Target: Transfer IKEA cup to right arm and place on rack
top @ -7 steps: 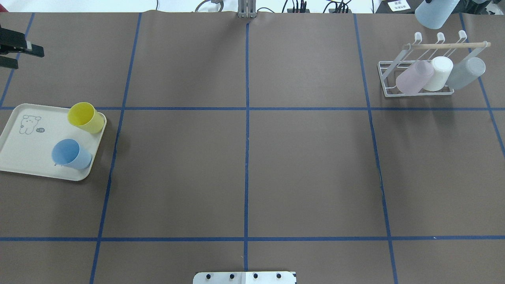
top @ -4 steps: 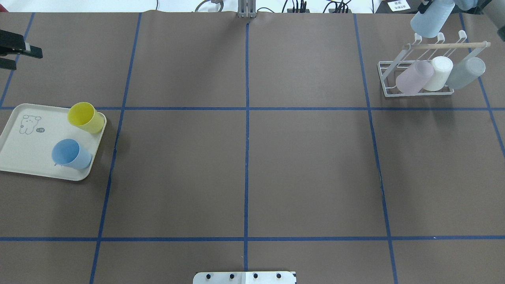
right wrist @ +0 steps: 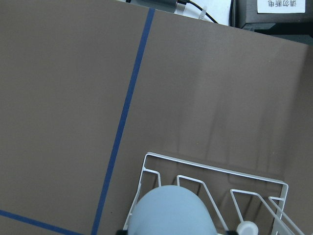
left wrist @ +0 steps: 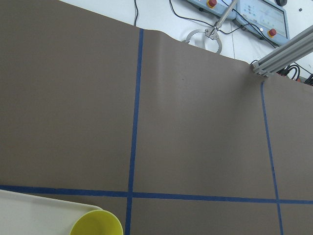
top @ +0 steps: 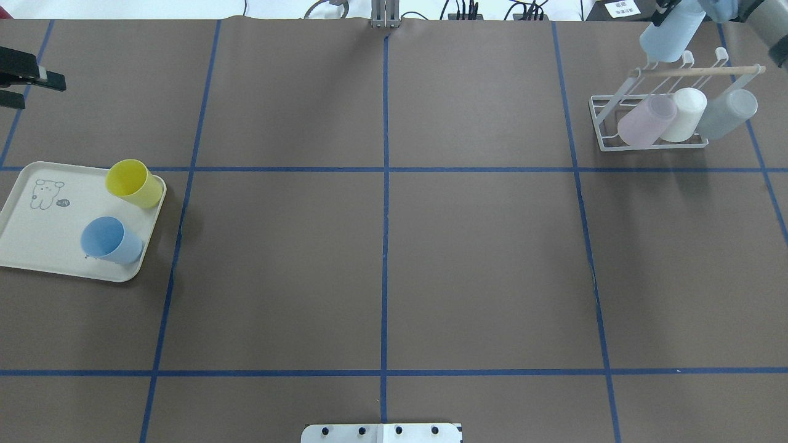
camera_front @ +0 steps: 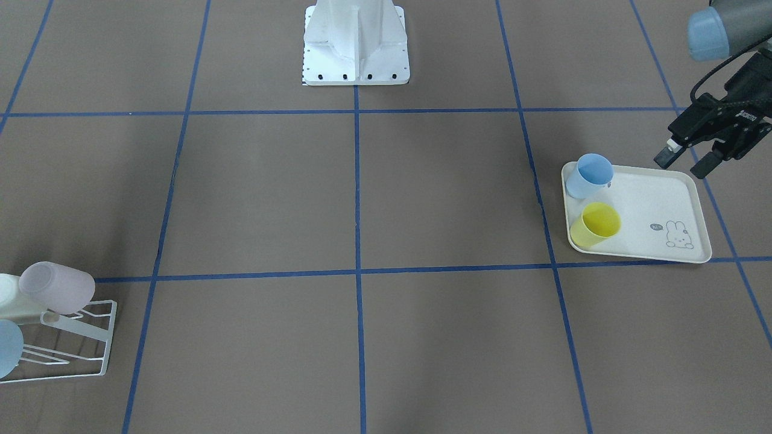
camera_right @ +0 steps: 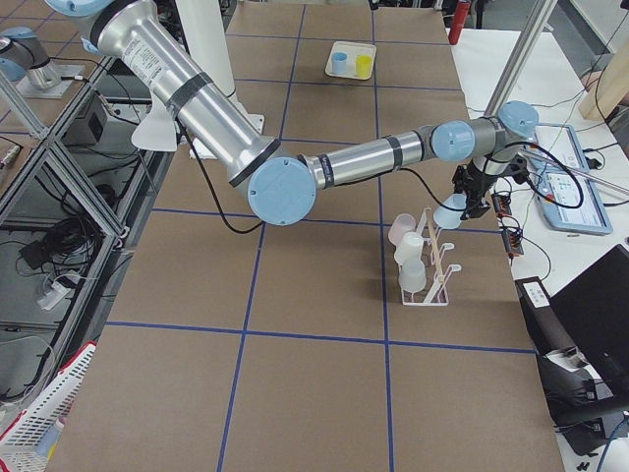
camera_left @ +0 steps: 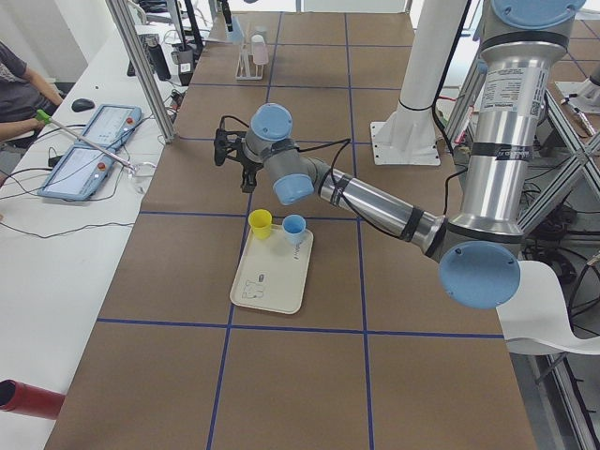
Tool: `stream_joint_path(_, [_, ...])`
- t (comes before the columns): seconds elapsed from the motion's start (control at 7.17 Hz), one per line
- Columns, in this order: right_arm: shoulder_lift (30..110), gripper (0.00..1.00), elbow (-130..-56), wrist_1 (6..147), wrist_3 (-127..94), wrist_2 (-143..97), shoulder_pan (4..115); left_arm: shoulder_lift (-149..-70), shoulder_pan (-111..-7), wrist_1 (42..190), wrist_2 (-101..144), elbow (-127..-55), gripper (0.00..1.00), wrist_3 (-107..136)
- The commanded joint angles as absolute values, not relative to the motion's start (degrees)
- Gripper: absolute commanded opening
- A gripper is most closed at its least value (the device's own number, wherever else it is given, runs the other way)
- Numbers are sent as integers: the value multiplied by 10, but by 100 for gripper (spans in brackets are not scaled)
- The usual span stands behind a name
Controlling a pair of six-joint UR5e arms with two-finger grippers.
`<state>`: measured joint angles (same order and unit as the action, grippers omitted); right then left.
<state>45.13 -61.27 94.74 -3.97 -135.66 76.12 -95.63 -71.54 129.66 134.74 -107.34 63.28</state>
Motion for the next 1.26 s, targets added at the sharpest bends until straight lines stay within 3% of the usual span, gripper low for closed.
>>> stream_joint_path(0.0, [445,25,-588,923,-40,-1344,760,-955,-715,1297,1347,-1075,100,634])
stream_joint_path(1.12, [446,25,-572,921,-37,-1339,740,-954,-714,1296,1347,-1074,100,634])
